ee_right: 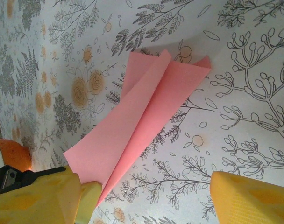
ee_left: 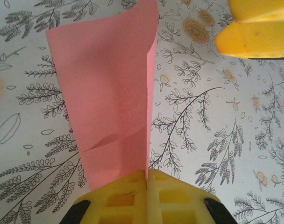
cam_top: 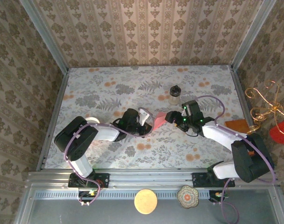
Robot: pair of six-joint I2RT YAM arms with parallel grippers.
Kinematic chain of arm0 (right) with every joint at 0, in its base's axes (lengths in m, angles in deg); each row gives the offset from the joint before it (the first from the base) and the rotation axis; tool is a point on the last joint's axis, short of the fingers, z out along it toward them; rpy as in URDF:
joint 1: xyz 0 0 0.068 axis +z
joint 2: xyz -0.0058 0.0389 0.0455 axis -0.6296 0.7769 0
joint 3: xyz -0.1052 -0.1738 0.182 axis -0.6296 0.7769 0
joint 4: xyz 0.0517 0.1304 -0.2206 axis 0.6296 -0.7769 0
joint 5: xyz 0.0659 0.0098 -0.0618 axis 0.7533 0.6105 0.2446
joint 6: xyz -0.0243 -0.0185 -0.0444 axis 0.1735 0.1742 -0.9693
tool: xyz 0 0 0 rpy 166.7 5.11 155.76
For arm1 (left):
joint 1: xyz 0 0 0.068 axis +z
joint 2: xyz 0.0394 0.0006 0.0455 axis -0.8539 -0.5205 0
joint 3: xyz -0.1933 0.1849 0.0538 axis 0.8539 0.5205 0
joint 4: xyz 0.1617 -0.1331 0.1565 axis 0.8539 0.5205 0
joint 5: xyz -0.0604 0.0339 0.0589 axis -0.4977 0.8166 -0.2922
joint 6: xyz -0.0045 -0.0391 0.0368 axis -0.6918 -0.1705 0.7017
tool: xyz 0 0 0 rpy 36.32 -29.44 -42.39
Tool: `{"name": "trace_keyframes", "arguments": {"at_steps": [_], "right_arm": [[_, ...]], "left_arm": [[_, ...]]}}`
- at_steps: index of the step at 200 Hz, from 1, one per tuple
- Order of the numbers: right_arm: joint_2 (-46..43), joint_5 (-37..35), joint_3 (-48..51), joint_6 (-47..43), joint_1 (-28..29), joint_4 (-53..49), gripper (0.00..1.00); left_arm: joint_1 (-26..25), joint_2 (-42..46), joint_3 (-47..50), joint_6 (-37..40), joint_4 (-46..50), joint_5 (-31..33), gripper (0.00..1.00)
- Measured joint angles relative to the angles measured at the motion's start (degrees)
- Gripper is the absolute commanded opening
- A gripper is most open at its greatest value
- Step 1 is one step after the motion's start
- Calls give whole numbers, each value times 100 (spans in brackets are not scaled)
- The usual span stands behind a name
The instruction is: Fold a paper plane with a square sheet of paper (pick it up from the middle)
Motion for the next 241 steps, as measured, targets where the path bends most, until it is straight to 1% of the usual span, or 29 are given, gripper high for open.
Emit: {"name": "trace_keyframes", "arguments": {"at_steps": [50,77,110,147,207,241], "right_arm": [[2,177,83,-219,-2,109,74],[52,293,81,-308,0,179,73],[444,402,42,-389,28,240,73],[809,431,-192,-474,118,247,73],[1126,431,-455,-474,144,275,71],[1294,415,-487,-474,155,282,72]], "left_arm": [[140,-151,-188,-387,173,-387,0],[251,-269,-289,-754,181,-625,0],[391,-372,-328,-1331,177,-852,0],[431,-501,-433,-1902,181,-1021,0],[514,-651,-546,-2503,177,-1346,0],[538,-796,-581,-2667,177,-1427,0]]}}
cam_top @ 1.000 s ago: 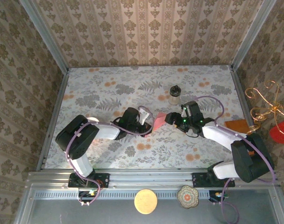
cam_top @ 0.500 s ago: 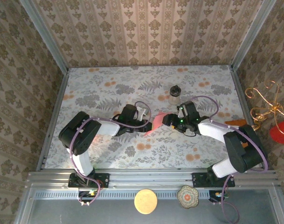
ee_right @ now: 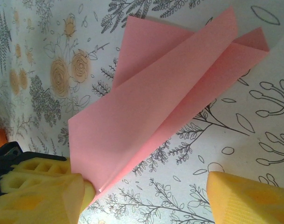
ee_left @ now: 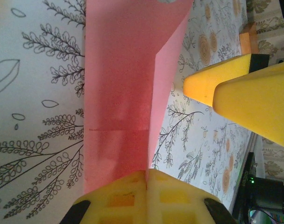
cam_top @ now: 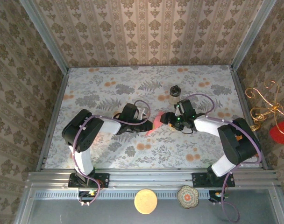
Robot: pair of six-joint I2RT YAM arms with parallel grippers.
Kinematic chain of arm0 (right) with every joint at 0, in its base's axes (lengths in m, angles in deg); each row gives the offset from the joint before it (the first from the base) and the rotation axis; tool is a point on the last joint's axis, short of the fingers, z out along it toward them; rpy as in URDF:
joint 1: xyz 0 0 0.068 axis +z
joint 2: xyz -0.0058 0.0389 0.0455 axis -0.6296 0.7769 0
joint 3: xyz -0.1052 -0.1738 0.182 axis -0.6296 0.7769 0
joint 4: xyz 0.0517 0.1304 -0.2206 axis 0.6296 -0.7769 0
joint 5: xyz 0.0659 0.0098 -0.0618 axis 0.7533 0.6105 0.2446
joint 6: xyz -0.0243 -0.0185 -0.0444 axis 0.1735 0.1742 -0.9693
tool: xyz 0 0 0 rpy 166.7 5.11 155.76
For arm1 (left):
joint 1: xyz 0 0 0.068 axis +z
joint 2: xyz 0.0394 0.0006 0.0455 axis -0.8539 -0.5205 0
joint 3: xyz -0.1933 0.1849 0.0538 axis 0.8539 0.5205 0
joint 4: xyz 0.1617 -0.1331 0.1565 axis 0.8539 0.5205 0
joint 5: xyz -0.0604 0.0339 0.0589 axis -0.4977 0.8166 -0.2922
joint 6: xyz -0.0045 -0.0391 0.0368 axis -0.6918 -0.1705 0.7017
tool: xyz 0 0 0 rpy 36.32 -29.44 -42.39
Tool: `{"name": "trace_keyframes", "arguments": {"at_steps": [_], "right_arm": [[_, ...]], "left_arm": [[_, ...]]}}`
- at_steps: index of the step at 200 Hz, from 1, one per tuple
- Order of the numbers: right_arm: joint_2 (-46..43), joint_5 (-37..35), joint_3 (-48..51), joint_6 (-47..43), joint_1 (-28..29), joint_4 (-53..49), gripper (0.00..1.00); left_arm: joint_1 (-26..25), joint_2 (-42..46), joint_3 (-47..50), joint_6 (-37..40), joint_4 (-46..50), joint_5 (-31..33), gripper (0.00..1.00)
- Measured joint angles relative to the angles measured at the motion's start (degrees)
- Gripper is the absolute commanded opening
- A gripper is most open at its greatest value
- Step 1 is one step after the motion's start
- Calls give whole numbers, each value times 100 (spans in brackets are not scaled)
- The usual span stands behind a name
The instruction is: Fold a paper plane with a square sheet of paper (pick it up from the middle)
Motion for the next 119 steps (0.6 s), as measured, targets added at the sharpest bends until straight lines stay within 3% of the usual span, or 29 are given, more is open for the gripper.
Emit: {"name": "trace_keyframes", "arguments": {"at_steps": [119], "right_arm": [[444,-184,-426,0,68,-181,70]], "left_arm": [[7,-92,-9,-151,7,-50,0]]}}
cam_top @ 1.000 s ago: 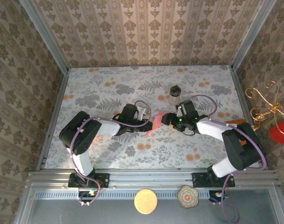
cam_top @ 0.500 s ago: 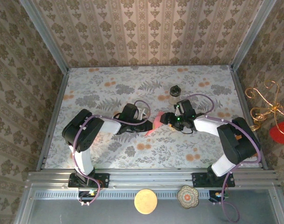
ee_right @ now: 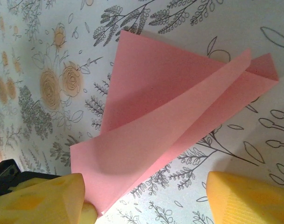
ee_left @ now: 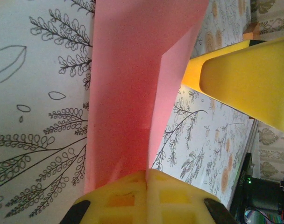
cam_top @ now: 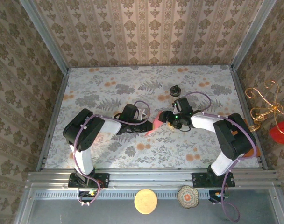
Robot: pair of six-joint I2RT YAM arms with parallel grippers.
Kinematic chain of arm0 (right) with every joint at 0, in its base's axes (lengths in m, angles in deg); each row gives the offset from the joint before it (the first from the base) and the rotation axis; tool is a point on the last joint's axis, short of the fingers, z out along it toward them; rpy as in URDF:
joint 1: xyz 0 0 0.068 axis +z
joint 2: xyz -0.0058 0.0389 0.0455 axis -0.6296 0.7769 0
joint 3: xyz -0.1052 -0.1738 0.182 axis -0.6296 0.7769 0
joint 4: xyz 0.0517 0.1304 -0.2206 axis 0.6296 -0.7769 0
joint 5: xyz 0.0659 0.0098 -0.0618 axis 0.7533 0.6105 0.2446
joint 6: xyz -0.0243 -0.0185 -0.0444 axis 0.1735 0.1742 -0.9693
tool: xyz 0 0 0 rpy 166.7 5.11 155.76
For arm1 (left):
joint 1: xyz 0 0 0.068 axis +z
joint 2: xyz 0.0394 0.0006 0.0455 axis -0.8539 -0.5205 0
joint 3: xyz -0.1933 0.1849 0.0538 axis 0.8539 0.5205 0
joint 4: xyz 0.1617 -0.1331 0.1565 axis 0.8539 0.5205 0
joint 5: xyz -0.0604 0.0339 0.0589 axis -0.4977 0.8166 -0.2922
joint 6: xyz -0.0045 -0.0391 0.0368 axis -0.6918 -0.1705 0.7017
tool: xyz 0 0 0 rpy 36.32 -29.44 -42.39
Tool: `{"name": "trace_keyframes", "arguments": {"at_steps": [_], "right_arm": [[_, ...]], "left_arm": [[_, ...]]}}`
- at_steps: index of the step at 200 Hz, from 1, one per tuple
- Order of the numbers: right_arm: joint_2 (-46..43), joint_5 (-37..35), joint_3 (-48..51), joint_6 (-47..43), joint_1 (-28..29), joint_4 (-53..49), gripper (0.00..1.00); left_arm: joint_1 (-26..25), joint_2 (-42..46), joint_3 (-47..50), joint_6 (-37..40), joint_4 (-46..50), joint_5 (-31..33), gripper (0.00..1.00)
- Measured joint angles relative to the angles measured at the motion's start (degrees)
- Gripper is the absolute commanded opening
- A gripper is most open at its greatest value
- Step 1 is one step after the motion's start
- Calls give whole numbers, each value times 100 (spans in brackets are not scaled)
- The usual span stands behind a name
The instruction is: Fold a paper plane with a square sheet of paper (pick it up from the middle)
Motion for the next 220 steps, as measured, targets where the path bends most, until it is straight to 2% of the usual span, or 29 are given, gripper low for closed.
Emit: {"name": "trace_keyframes", "arguments": {"at_steps": [64,135,220], "right_arm": [[216,-570,-402,2,210,-599,68],[387,-1215,-732,48,479,-1058,66],[494,-1421,-885,160,531,-1263,65]], "left_arm": [[0,-13,0,-22,2,-15,1],[17,46,0,-15,223,9,12],[39,221,0,35,535,79,26]]}}
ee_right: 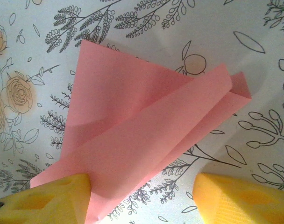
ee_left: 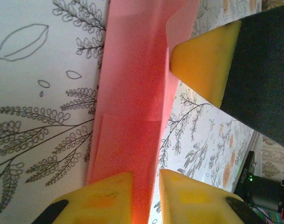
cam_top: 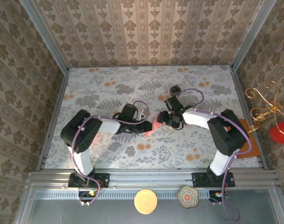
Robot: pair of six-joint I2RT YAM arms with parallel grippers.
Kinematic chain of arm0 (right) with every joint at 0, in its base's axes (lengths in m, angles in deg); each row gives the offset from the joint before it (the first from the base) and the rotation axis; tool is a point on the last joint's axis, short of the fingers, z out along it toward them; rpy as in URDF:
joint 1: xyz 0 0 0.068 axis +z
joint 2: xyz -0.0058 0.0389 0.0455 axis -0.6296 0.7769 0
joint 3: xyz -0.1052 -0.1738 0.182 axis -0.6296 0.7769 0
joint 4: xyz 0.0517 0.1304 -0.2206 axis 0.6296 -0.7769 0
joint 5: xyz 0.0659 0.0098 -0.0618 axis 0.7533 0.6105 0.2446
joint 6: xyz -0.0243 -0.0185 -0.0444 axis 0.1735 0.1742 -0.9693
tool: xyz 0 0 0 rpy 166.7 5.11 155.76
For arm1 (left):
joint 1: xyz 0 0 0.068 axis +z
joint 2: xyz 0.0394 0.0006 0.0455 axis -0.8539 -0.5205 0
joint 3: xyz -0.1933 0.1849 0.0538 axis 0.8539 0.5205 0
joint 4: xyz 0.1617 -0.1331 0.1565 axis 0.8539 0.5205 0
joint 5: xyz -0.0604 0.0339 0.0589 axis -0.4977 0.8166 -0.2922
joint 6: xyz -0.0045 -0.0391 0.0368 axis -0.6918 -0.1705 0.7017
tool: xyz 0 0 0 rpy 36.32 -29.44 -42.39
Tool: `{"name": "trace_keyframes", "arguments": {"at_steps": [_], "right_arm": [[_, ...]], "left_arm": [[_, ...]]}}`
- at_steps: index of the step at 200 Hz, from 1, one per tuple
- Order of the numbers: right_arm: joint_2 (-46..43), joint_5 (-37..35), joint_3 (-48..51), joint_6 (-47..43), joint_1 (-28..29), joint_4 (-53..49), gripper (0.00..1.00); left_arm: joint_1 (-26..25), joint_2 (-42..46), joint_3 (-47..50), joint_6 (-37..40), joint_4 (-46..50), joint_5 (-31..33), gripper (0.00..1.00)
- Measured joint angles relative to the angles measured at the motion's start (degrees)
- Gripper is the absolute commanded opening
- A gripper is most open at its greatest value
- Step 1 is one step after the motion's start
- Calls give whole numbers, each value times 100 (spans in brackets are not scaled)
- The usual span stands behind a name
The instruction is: Fold a paper plane with a square sheet of paper (pick it up from the middle)
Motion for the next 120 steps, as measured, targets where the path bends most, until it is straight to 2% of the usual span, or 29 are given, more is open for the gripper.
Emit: {"name": "trace_keyframes", "arguments": {"at_steps": [71,120], "right_arm": [[74,-70,-122,55,20,-166,65],[83,-76,-136,129,20,-175,65]], "left_arm": [[26,699,0,426,514,509,44],[-417,946,-50,994,1412,1305,52]]}}
